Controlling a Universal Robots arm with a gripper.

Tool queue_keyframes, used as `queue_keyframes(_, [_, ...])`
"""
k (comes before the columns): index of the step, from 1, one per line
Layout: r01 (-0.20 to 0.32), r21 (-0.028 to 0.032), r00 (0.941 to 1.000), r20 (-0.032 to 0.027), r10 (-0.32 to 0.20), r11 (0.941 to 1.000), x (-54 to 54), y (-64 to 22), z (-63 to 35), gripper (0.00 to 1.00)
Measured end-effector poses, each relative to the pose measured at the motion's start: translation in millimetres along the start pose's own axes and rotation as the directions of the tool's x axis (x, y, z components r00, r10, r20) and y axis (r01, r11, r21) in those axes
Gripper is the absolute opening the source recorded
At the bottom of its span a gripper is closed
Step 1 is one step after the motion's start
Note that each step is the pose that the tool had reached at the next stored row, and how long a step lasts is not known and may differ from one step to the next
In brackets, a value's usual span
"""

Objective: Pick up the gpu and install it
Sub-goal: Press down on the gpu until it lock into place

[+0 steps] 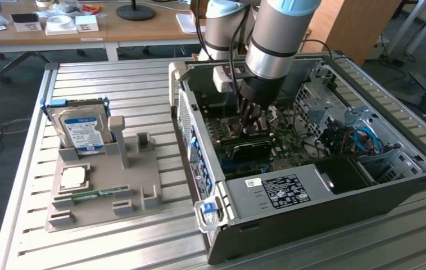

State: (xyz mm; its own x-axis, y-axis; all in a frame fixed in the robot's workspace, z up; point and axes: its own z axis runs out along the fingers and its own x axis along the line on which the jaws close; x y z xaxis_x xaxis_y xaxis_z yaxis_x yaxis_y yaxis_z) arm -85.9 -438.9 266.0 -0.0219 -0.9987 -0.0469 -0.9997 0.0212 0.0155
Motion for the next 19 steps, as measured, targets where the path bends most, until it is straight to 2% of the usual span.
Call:
queue_keyframes(1, [0.0, -0.0003, 0.9999, -0.0137, 0.0, 1.0, -0.2, -0.1, -0.5, 0.11])
queue_keyframes(2, [0.0, -0.0003, 0.9998, -0.0186, 0.0, 1.0, -0.5, -0.1, -0.9, 0.11])
queue_keyframes(10, [0.0, -0.0005, 0.9998, -0.0212, 0.0, 1.0, -1.1, -1.0, -10.3, 0.11])
queue_keyframes(19, [0.0, -0.0005, 0.9998, -0.0214, 0.0, 1.0, 3.3, -1.2, -10.9, 0.11])
